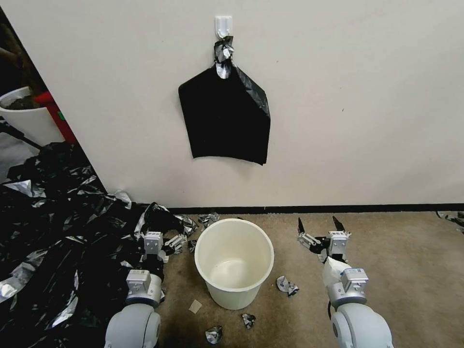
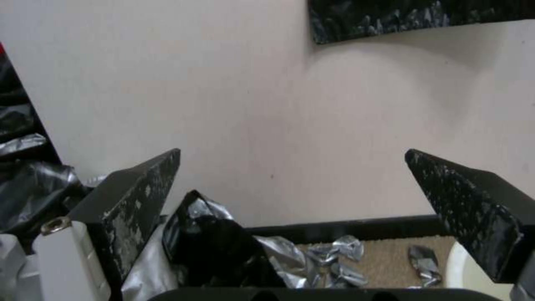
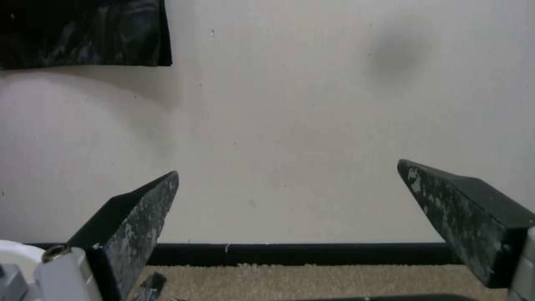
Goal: Place a trash bag onto the trash bin.
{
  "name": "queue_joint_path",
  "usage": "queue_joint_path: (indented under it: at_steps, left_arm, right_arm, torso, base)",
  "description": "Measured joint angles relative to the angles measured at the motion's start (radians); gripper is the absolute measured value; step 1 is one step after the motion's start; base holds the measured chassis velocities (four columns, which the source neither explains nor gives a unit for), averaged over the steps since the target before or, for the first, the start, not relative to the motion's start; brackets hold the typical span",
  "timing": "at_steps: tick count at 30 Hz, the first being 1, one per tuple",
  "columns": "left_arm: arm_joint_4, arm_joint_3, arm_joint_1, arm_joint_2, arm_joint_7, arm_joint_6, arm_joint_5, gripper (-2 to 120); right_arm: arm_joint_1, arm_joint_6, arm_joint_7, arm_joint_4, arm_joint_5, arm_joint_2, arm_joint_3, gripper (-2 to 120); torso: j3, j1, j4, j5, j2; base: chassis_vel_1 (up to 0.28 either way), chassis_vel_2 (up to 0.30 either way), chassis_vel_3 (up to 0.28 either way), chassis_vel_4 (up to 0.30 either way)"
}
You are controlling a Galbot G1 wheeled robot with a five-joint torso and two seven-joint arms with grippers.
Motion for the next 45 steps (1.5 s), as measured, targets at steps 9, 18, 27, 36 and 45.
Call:
queue_joint_path:
  at_steps: [9,18,27,36,45]
  left_arm:
    - [0.000,0.000,0.000,0.000,0.000,0.000,0.000,100]
    - [0.000,0.000,0.000,0.000,0.000,0.000,0.000,100]
    - [0.000,0.000,0.000,0.000,0.000,0.000,0.000,100]
    - [0.000,0.000,0.000,0.000,0.000,0.000,0.000,100]
    - [0.009,0.058,0.054,0.031,-0.061,-0.142,-0.129,100]
  right_arm:
    - [0.000,0.000,0.000,0.000,0.000,0.000,0.000,100]
    - [0.000,0.000,0.000,0.000,0.000,0.000,0.000,100]
    - [0.000,0.000,0.000,0.000,0.000,0.000,0.000,100]
    - [0.000,0.000,0.000,0.000,0.000,0.000,0.000,100]
    - [-0.023,0.128,0.128,-0.018,-0.041,0.047,-0.057,100]
  torso:
    - [0.000,0.000,0.0000,0.0000,0.000]
    - [0.000,0.000,0.0000,0.0000,0.000]
    - [0.000,0.000,0.0000,0.0000,0.000]
    - [0.000,0.000,0.0000,0.0000,0.000]
    - [0.000,0.000,0.0000,-0.0001,0.000]
  base:
    - [0.000,0.000,0.000,0.000]
    - [0.000,0.000,0.000,0.000]
    - [0.000,0.000,0.000,0.000]
    - [0.000,0.000,0.000,0.000]
    - [0.000,0.000,0.000,0.000]
